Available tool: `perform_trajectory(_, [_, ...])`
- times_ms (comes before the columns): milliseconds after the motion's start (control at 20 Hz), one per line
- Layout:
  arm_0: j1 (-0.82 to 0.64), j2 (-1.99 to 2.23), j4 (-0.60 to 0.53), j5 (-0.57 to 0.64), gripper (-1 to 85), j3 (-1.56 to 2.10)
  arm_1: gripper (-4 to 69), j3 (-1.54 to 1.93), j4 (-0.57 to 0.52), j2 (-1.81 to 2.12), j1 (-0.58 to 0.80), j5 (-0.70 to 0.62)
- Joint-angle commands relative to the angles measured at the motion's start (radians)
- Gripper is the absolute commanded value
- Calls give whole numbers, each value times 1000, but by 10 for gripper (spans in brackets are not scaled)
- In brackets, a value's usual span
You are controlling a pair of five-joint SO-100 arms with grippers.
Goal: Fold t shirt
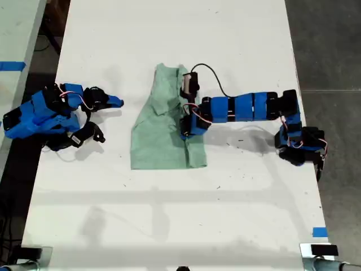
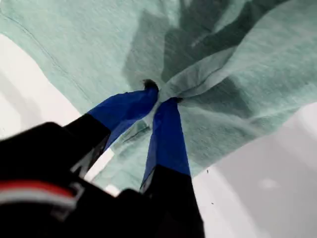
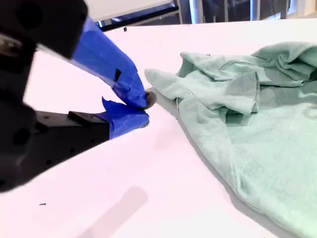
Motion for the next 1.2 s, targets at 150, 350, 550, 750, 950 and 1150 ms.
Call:
perform_trajectory(150, [14,6,-5,8,0,-5,151,-81,-52,15,-46,-12])
perform_trajectory(350, [14,6,-5,8,0,-5,296,-92,21,60,-52,117])
perform_trajectory(550, [14,6,-5,8,0,-5,226,-149,201,175,-18,57])
perform_trajectory(750, [14,6,-3,8,0,-5,9,212,221,563,6,-37])
perform_trajectory(950, [14,6,-3,8,0,-5,9,954,-12,1186,23,-15])
perform_trajectory(1150, [9,6,-5,8,0,-5,10,1605,0,2092,63,-6])
